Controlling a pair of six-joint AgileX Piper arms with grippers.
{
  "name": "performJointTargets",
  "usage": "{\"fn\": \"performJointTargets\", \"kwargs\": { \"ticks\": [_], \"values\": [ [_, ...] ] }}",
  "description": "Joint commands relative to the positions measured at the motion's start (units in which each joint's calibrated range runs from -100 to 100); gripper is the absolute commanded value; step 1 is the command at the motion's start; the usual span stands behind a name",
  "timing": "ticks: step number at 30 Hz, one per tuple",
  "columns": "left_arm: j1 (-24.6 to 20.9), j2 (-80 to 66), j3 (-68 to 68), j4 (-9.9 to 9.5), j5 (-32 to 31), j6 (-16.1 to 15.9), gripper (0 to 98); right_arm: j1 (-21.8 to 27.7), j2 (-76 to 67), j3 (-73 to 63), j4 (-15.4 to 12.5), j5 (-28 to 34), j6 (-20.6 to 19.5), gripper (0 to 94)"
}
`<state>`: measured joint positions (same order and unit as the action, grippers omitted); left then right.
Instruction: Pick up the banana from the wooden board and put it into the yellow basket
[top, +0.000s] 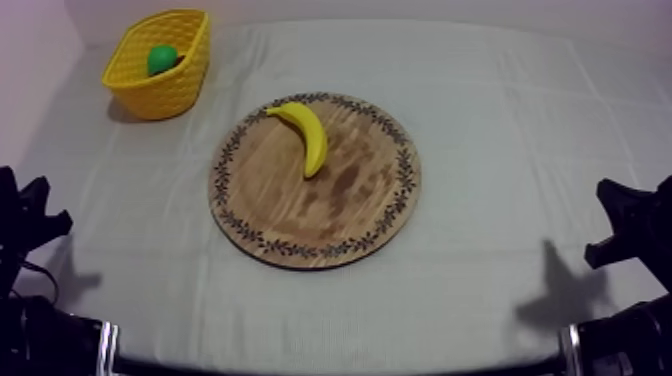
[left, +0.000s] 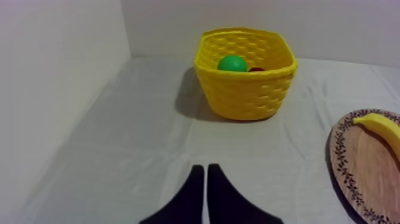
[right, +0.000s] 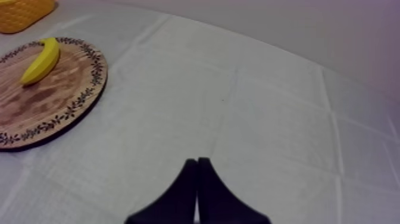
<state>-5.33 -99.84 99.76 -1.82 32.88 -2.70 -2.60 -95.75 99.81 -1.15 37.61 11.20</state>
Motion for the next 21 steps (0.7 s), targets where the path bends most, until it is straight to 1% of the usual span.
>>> {"fn": "performJointTargets", "kwargs": {
  "ticks": [1,8,15,19,21],
  "values": [
    [0.0,0.0,0.0,0.03,-0.1,0.1,0.0,0.0,0.0,0.0,0.0,0.1,0.0,0.3],
    [0.0,0.0,0.0,0.03,-0.2,0.8,0.0,0.0,0.0,0.0,0.0,0.1,0.0,0.3],
    [0.0,0.0,0.0,0.03,-0.2,-0.1,0.0,0.0,0.0,0.0,0.0,0.1,0.0,0.3],
    [0.0,0.0,0.0,0.03,0.0,1.7,0.0,0.0,0.0,0.0,0.0,0.1,0.0,0.3],
    [0.3,0.0,0.0,0.03,0.0,2.0,0.0,0.0,0.0,0.0,0.0,0.1,0.0,0.3]
  ]
}}
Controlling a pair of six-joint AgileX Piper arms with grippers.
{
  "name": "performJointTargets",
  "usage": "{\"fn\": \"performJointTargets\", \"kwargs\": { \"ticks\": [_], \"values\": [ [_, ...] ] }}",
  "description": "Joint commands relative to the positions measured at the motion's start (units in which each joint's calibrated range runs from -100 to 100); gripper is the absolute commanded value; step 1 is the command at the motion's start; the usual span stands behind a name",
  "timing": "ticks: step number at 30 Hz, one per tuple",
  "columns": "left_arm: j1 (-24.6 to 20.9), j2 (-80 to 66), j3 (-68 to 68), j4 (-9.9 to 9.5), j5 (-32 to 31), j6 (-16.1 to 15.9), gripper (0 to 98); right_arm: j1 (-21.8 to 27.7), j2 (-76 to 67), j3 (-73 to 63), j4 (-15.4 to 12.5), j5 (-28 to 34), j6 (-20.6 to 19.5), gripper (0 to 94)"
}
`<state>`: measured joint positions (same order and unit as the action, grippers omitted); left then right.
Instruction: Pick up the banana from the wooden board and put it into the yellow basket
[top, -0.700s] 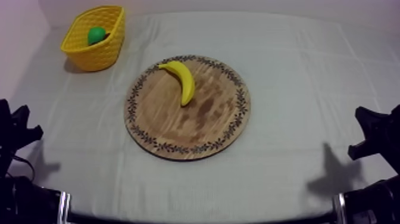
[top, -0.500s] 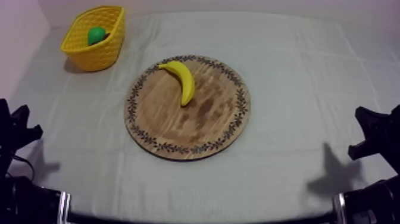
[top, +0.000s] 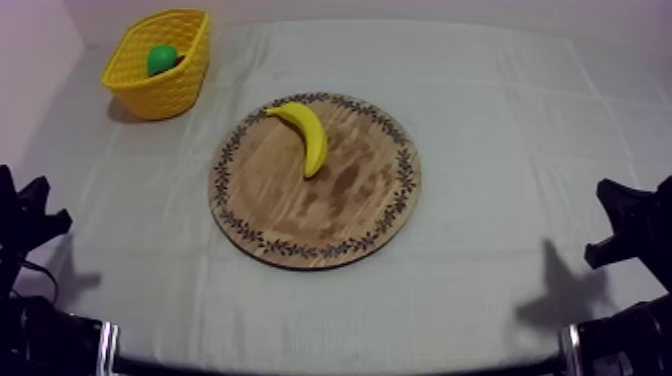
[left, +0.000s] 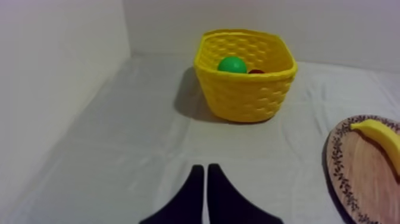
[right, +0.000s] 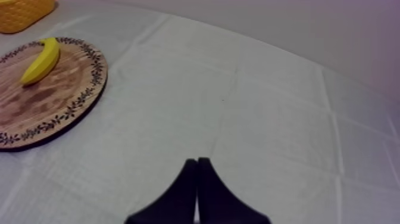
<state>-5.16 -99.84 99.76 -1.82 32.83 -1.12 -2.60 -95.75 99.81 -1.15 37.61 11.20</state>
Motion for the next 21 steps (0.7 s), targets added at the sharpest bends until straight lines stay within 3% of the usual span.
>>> {"fn": "performJointTargets", "kwargs": {
  "ticks": [1,5,13,21],
  "values": [
    [0.4,0.0,0.0,0.03,0.0,0.2,0.0,0.0,0.0,0.0,0.0,0.1,0.0,0.3],
    [0.9,0.0,0.0,0.03,0.1,-1.4,0.0,0.0,0.0,0.0,0.0,0.1,0.0,0.3],
    [0.4,0.1,-1.1,0.41,2.1,-0.3,0.0,0.0,0.0,0.0,0.0,0.1,0.0,0.3],
    [-0.8,6.9,-7.9,0.83,3.7,-2.6,0.0,0.0,0.0,0.0,0.0,0.1,0.0,0.3]
  ]
}}
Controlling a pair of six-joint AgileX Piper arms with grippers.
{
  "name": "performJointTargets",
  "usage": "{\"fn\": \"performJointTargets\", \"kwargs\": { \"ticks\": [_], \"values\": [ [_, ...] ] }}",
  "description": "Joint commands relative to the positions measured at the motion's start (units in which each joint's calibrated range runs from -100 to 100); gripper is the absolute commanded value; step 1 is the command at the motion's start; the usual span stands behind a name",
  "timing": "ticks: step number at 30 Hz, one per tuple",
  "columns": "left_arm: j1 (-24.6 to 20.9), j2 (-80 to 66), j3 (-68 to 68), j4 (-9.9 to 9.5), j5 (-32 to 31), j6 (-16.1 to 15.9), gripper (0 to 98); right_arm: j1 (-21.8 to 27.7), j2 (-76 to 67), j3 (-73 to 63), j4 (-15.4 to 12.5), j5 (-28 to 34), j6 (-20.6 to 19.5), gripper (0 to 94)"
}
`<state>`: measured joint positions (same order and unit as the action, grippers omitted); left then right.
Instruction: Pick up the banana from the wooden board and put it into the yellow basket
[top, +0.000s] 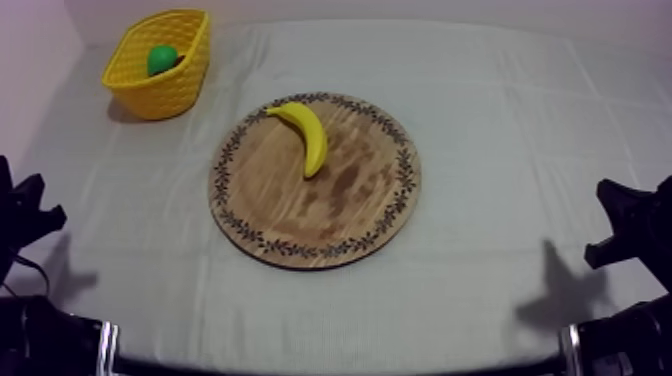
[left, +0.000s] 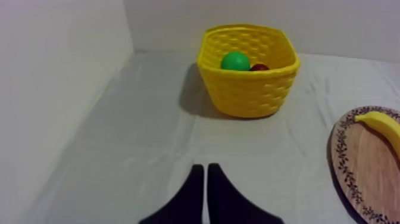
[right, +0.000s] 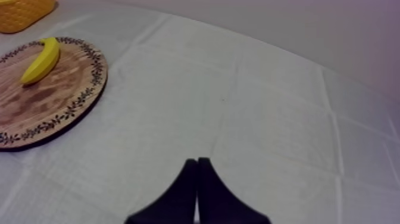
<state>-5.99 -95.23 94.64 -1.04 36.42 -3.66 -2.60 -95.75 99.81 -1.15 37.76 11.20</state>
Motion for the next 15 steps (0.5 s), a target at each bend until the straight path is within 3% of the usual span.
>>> {"fn": "performJointTargets", "kwargs": {
  "ticks": [1,5,9,15],
  "values": [
    [0.1,4.1,-5.0,0.17,0.5,-0.1,0.0,0.0,0.0,0.0,0.0,-0.1,0.0,0.3],
    [1.1,12.9,-16.5,0.37,4.3,1.2,0.0,0.0,0.0,0.0,0.0,-0.1,0.0,0.3],
    [3.7,23.4,-30.2,0.06,11.8,2.6,0.0,0.0,0.0,0.0,0.0,-0.1,0.0,0.3],
    [10.1,39.3,-50.1,-3.44,24.1,5.1,0.0,0.0,0.0,0.0,0.0,-0.1,0.0,0.3]
  ]
}}
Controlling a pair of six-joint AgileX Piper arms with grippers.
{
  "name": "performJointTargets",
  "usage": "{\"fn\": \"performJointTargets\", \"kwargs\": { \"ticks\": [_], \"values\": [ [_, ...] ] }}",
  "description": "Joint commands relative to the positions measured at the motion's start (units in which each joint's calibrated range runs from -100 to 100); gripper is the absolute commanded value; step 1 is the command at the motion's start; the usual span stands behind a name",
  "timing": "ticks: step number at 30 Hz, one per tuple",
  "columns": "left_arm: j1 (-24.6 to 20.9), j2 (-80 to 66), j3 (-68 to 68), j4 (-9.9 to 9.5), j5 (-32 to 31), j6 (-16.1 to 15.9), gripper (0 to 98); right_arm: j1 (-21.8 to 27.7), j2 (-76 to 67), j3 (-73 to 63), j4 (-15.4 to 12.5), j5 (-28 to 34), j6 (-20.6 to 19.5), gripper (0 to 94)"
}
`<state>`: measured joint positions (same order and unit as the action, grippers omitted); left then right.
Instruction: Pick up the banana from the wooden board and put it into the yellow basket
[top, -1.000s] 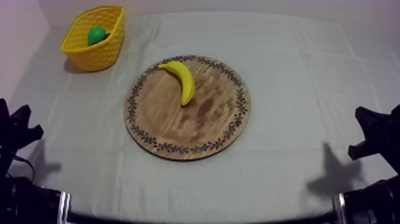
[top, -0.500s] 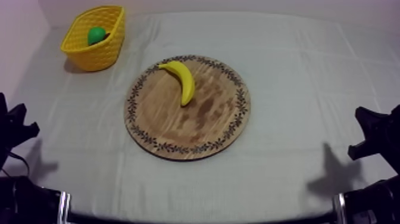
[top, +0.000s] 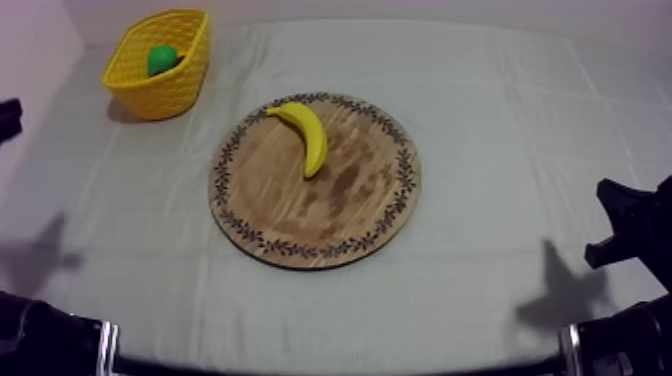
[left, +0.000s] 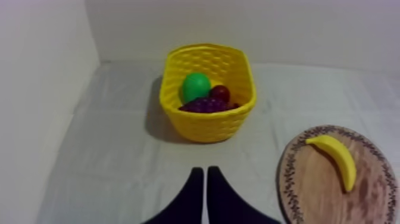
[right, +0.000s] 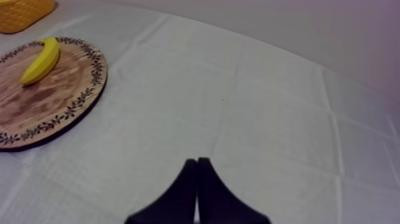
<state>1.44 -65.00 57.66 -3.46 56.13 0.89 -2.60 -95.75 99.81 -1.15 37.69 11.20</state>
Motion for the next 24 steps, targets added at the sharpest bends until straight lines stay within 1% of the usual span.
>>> {"fn": "performJointTargets", "kwargs": {
  "ticks": [1,4,6,11,13,17,24],
  "values": [
    [3.9,11.6,-15.7,-1.83,5.8,1.1,0.0,0.0,0.0,0.0,0.0,0.0,0.0,0.3],
    [7.5,18.5,-22.4,-3.95,9.6,2.5,0.0,0.0,0.0,0.0,0.0,0.0,0.0,0.3],
    [9.7,22.8,-26.6,-4.62,12.5,3.5,0.0,0.0,0.0,0.0,0.0,0.0,0.0,0.3],
    [15.0,31.7,-37.7,-4.99,21.1,5.9,0.0,0.0,0.0,0.0,0.0,0.0,0.0,0.3],
    [16.8,34.5,-41.2,-5.06,23.4,6.9,0.0,0.0,0.0,0.0,0.0,0.0,0.0,0.3],
    [19.3,39.4,-45.9,-5.31,26.1,8.4,0.0,0.0,0.0,0.0,0.0,0.0,0.0,0.3],
    [21.0,47.3,-51.8,-5.67,28.2,10.8,0.0,0.0,0.0,0.0,0.0,0.0,0.0,0.3]
  ]
}}
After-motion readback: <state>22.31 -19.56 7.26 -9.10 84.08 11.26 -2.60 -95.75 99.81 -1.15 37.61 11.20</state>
